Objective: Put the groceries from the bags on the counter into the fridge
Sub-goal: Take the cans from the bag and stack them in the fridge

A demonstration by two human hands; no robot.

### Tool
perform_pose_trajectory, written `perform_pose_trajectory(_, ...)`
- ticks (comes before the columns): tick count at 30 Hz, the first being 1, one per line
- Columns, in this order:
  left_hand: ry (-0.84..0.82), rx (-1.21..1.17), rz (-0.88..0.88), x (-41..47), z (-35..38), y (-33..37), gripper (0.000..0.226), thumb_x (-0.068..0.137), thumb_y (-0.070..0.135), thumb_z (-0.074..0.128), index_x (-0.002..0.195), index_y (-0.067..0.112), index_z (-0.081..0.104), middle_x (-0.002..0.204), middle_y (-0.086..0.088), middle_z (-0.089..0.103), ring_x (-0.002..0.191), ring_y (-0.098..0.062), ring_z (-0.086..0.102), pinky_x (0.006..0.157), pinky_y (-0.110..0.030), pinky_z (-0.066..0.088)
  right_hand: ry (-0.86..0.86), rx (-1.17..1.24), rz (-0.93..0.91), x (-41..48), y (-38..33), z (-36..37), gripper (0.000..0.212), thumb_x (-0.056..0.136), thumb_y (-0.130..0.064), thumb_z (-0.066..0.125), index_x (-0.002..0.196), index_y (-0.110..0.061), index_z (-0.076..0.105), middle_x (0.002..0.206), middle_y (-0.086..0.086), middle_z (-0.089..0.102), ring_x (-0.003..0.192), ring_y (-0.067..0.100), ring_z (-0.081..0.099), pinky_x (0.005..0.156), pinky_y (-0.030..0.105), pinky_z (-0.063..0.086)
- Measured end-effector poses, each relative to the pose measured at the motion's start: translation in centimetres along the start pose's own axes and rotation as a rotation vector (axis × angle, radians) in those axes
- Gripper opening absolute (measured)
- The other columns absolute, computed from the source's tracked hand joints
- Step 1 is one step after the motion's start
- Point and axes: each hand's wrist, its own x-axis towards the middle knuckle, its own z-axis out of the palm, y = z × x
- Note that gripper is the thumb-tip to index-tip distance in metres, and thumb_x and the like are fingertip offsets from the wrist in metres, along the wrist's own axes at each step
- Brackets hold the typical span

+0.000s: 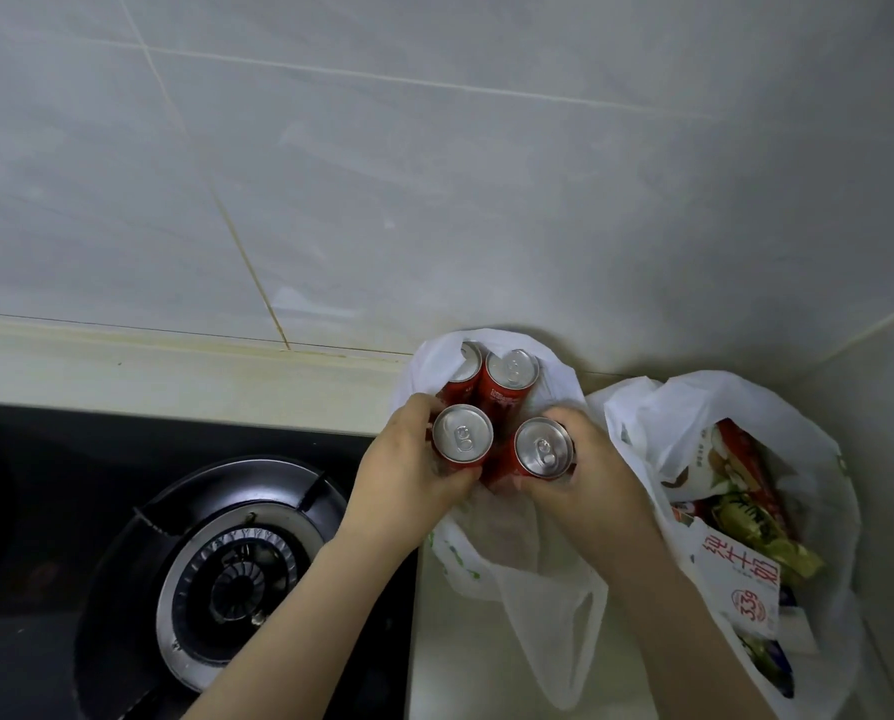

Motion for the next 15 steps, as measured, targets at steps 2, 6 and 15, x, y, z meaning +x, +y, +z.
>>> perform_pose_trajectory(2, -0.022, -0.001, 0.005, -0.9, -0.3, -0.2, 0.053, 0.065, 0.033, 0.080, 0.108, 0.029, 0.052, 0.102, 0.012, 0.063, 0.091, -0.006, 0.061, 0.078, -0.028, 0.050, -0.010, 0.000, 0.009, -0.9, -0.2, -0.4, 0.037, 0.066, -0.008, 0.079, 0.093, -0.021, 0.058, 0.083, -0.002, 0.064, 0.074, 0.004, 0.061, 0.063, 0.016, 0.049)
perform_pose_trajectory(6, -0.050, 0.012, 0.027, -2.8, -0.5, -0.4, 0.047, 0.066, 0.033, 0.081, 0.101, 0.036, 0.051, 0.097, 0.015, 0.063, 0.087, 0.001, 0.058, 0.069, -0.008, 0.042, -0.019, 0.024, -0.006, -2.5, -0.6, -0.5, 0.032, 0.064, -0.002, 0.079, 0.087, -0.014, 0.061, 0.078, 0.001, 0.064, 0.070, 0.005, 0.059, 0.058, 0.013, 0.046)
perform_pose_trajectory(15, -0.040, 0.008, 0.046, -3.5, -0.3, -0.6, 0.052, 0.065, 0.024, 0.082, 0.108, 0.034, 0.054, 0.096, 0.024, 0.053, 0.095, -0.001, 0.054, 0.077, 0.000, 0.036, 0.046, 0.046, -0.012, -3.3, 0.5, 0.9, 0.032, 0.067, -0.015, 0.080, 0.091, -0.026, 0.061, 0.088, -0.005, 0.066, 0.082, 0.007, 0.063, 0.073, 0.032, 0.053)
